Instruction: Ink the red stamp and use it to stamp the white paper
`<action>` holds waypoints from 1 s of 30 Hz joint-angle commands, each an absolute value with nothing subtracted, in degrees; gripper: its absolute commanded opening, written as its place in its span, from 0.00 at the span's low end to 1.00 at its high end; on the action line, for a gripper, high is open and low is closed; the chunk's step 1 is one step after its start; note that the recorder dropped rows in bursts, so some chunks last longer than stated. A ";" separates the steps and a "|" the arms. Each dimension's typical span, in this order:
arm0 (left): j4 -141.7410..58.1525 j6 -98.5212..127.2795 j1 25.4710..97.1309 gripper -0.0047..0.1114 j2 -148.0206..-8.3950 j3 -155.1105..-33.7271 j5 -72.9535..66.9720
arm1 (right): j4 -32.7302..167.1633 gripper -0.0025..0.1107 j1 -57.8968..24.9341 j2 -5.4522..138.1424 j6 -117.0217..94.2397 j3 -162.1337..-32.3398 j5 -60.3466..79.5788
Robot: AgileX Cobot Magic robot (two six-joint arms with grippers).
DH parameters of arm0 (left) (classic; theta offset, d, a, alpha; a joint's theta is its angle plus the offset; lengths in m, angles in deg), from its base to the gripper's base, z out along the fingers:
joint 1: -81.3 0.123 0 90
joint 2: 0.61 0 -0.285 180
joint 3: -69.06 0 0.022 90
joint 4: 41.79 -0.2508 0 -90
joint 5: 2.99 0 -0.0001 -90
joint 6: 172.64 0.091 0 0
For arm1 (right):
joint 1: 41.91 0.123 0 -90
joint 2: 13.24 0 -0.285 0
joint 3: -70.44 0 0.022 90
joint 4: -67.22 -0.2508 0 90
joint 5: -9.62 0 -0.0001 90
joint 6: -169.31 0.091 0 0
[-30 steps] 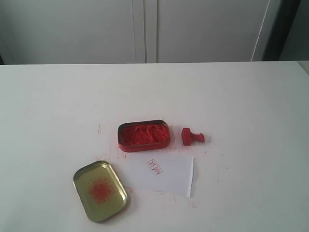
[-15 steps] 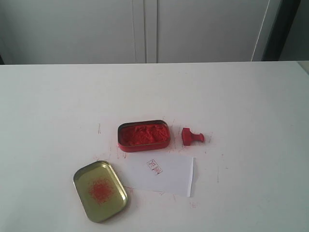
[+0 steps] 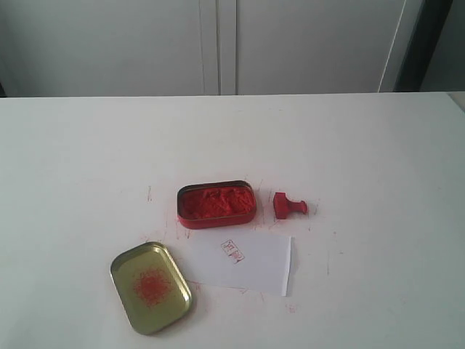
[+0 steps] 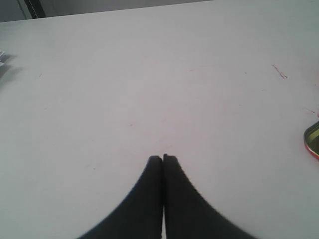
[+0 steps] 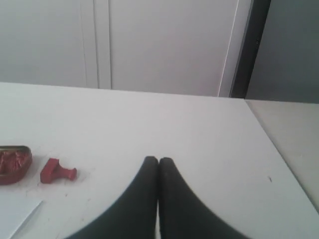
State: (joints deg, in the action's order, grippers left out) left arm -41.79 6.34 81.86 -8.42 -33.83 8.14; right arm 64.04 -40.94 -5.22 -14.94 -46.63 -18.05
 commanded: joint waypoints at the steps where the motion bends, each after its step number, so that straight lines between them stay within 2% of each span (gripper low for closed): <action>1: -41.47 6.11 81.71 0.04 -8.40 -33.73 8.14 | 63.94 0.02 -41.29 -5.45 -15.49 -42.84 -17.45; 18: -41.47 6.11 81.71 0.04 -8.40 -33.73 8.14 | 64.06 0.02 -41.14 -5.45 -15.49 -32.61 -11.69; 30: -41.47 6.11 81.71 0.04 -8.40 -33.73 8.14 | 64.06 0.02 -38.48 -5.45 -15.49 -32.34 -10.41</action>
State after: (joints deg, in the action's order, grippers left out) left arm -41.79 6.34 81.86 -8.42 -33.83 8.14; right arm 63.91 -38.72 -5.22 -14.94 -32.74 -11.32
